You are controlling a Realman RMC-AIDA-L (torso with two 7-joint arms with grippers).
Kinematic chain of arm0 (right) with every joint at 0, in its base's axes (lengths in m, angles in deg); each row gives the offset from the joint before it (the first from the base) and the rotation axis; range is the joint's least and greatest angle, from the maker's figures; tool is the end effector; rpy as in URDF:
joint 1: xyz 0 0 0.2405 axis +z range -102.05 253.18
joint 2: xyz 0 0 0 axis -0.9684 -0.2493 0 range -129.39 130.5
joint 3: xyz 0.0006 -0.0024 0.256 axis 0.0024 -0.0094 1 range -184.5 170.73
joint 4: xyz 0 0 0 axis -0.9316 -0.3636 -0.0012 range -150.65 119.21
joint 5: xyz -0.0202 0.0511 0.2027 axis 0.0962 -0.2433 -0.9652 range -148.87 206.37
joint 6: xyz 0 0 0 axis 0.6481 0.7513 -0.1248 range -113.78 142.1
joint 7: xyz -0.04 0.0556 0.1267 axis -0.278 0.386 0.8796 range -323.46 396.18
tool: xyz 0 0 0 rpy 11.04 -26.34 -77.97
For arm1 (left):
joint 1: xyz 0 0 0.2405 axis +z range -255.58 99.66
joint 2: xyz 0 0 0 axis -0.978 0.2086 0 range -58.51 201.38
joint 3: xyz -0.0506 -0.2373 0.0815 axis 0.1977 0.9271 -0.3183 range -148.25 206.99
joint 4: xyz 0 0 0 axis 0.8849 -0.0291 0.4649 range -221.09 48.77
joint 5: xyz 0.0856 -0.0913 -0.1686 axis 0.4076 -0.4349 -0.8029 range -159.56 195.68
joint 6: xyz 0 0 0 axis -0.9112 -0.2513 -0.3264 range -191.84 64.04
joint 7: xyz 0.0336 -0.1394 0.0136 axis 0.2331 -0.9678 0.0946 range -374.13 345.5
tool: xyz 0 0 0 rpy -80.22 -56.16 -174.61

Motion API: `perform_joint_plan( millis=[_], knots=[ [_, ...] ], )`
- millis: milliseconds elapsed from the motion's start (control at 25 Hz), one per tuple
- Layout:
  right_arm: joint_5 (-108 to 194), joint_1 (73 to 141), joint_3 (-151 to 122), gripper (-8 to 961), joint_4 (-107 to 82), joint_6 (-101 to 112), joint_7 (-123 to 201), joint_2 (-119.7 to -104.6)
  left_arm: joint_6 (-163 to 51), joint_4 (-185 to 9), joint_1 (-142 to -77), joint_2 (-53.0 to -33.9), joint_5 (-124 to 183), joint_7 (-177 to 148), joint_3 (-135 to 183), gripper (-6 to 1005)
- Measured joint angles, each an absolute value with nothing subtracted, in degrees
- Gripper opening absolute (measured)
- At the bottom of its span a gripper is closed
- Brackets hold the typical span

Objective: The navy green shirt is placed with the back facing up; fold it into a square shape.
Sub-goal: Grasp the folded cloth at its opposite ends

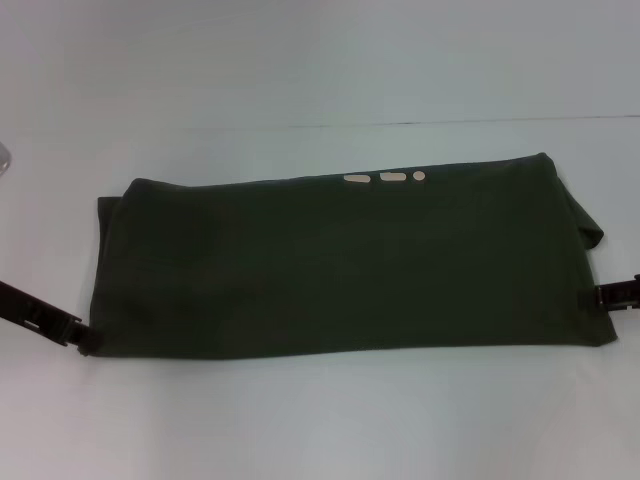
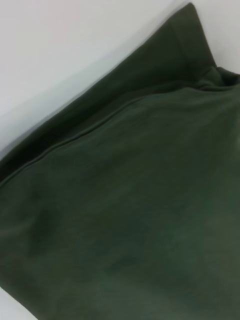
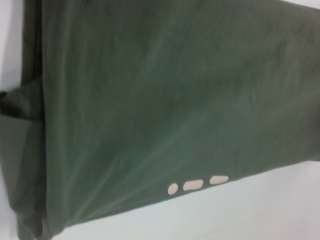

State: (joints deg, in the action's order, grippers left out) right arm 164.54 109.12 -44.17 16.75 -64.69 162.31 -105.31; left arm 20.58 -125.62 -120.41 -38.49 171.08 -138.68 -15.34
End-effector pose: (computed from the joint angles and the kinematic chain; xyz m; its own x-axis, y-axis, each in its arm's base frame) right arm 0.3463 0.3544 0.0757 0.3090 -0.8943 -0.3236 -0.9443 -0.2479 -0.2166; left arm -0.2982 0.3770 0.0528 0.5547 0.8291 -0.0696 0.7635 -0.5405 -0.3535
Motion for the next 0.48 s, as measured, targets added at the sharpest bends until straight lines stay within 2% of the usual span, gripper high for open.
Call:
perform_joint_plan(
  millis=[240,360,480],
  knots=[
    [164.52,108.68,-40.08,536,19.65,-66.03,163.22,-104.91,20.59,-125.70,-120.56,-38.50,171.08,-138.68,-15.13,39],
    [163.79,108.60,-35.21,787,19.97,-66.46,161.37,-104.74,20.54,-125.71,-120.60,-38.51,171.02,-138.78,-15.08,39],
    [162.20,108.61,-32.08,859,19.78,-65.90,158.15,-105.20,20.34,-125.71,-120.70,-38.53,170.68,-139.03,-14.79,39]
  ],
)
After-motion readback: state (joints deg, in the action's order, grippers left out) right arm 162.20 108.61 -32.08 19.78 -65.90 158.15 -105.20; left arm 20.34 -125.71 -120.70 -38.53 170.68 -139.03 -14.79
